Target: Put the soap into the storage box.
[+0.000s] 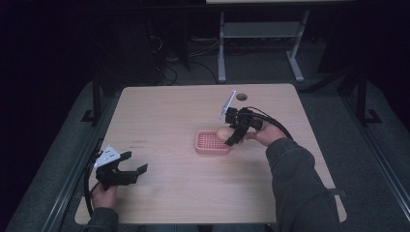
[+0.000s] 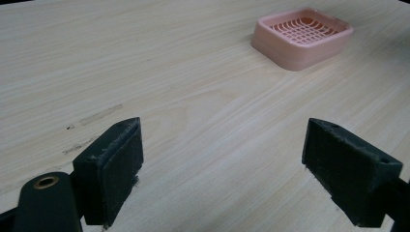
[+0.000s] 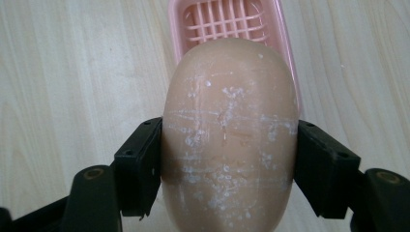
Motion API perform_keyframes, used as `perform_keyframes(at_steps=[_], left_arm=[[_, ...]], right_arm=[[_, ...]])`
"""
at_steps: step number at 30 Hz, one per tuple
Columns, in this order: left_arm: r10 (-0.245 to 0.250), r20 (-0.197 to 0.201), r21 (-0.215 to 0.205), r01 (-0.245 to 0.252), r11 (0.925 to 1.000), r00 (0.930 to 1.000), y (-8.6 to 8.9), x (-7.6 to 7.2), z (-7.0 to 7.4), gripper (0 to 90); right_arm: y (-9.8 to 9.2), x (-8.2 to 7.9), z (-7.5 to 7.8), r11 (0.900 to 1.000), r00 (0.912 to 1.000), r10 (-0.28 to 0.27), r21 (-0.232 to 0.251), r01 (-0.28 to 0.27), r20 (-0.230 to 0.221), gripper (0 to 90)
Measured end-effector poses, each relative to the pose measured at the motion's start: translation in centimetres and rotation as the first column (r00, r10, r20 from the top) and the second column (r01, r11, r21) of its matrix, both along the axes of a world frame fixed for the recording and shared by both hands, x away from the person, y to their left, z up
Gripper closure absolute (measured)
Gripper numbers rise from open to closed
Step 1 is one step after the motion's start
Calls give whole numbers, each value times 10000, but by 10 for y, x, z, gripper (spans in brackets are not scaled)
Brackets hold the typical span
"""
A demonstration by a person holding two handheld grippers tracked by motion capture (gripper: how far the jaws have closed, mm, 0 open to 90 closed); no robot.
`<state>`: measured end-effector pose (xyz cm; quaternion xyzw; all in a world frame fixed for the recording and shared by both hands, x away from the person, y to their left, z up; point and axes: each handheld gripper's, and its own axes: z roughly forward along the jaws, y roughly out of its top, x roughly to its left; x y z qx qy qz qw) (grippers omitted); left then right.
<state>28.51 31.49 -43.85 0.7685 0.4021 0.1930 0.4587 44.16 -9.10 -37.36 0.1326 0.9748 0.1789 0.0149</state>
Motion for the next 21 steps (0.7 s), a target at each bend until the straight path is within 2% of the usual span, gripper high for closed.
perform_keyframes(at_steps=[11,21], left_arm=[[-30,90,31,29,10000,10000,0,0,0,143],[-26,66,61,26,10000,10000,0,0,1,142]], right_arm=[[10,7,6,9997,9999,115,214,-118,116,316],[19,12,4,9996,9996,288,-84,-288,7,316]])
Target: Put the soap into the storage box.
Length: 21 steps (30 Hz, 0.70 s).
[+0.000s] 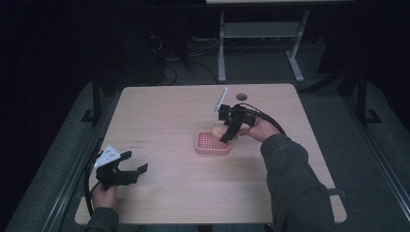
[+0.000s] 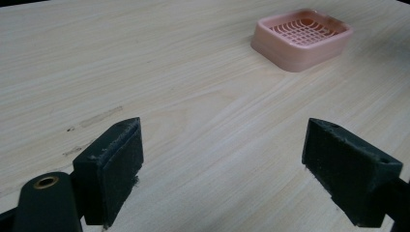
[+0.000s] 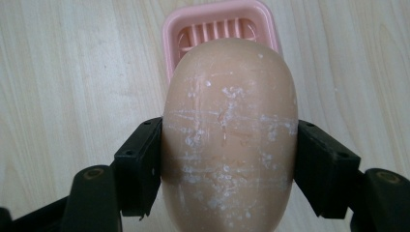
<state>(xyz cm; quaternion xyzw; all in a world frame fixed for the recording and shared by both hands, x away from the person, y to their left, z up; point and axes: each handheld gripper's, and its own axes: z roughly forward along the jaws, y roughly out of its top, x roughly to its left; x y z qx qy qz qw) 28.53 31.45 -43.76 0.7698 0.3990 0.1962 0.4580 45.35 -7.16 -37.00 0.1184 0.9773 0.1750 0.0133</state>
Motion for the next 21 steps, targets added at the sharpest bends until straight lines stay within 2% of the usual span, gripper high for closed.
perform_keyframes(at_steps=[11,19,21], left_arm=[[32,17,-57,-32,10000,10000,0,0,0,142],[31,35,-37,-31,10000,10000,1,0,0,143],[22,29,-19,-22,10000,10000,1,0,0,143]], right_arm=[[18,6,6,9995,9996,272,-143,-272,40,316],[29,12,-8,9984,9992,386,-409,-391,-130,316],[29,14,-10,9986,9990,399,-330,-406,-195,316]])
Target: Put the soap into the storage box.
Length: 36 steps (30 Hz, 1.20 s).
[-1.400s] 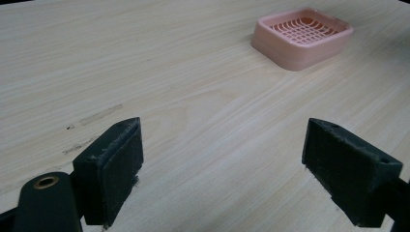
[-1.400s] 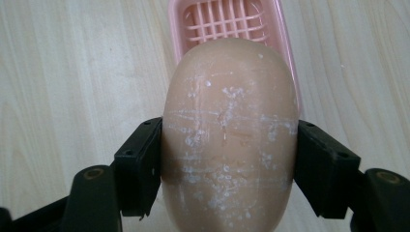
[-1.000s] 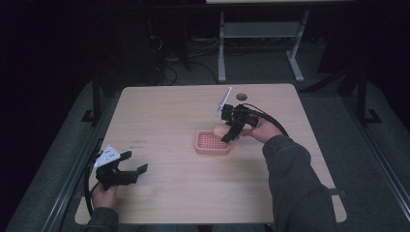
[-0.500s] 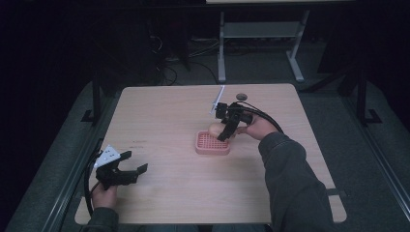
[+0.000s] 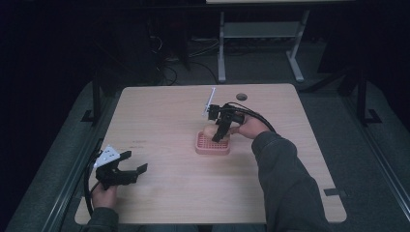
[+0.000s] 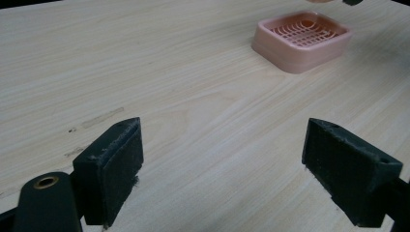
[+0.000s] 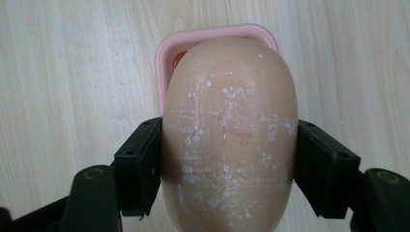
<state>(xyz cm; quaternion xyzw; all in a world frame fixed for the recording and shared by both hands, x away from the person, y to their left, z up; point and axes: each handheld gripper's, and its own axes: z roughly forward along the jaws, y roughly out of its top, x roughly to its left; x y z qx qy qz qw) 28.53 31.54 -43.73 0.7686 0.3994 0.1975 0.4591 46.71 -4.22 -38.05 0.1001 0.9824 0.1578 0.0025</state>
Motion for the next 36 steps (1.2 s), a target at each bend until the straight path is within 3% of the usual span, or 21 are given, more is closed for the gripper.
perform_keyframes(at_steps=[36], left_arm=[[17,-23,-102,-18,9999,10000,0,1,-1,143]], right_arm=[[11,7,-27,9999,9990,83,-101,-88,-446,315]])
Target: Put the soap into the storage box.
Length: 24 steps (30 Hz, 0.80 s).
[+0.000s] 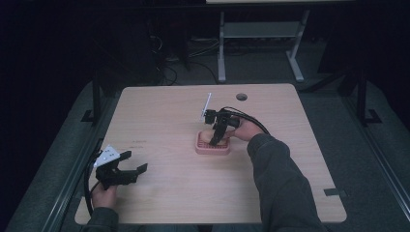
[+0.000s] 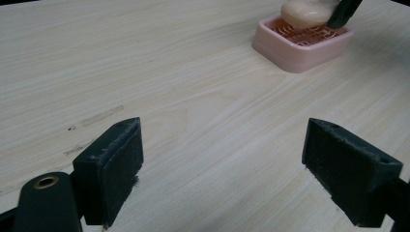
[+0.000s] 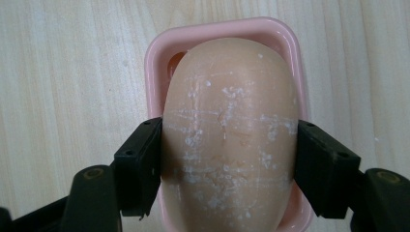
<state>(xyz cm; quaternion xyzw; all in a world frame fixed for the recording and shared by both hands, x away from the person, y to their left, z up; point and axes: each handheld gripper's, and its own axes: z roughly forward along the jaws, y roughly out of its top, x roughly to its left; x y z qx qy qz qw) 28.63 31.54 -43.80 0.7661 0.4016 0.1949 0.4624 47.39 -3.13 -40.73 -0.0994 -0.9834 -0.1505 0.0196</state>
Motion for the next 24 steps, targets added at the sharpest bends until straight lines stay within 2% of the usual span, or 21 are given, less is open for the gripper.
perform_keyframes(at_steps=[24], left_arm=[[11,-6,3,-11,10000,10000,0,0,0,143]], right_arm=[[2,1,-9,9997,9999,65,-252,-68,-100,314]])
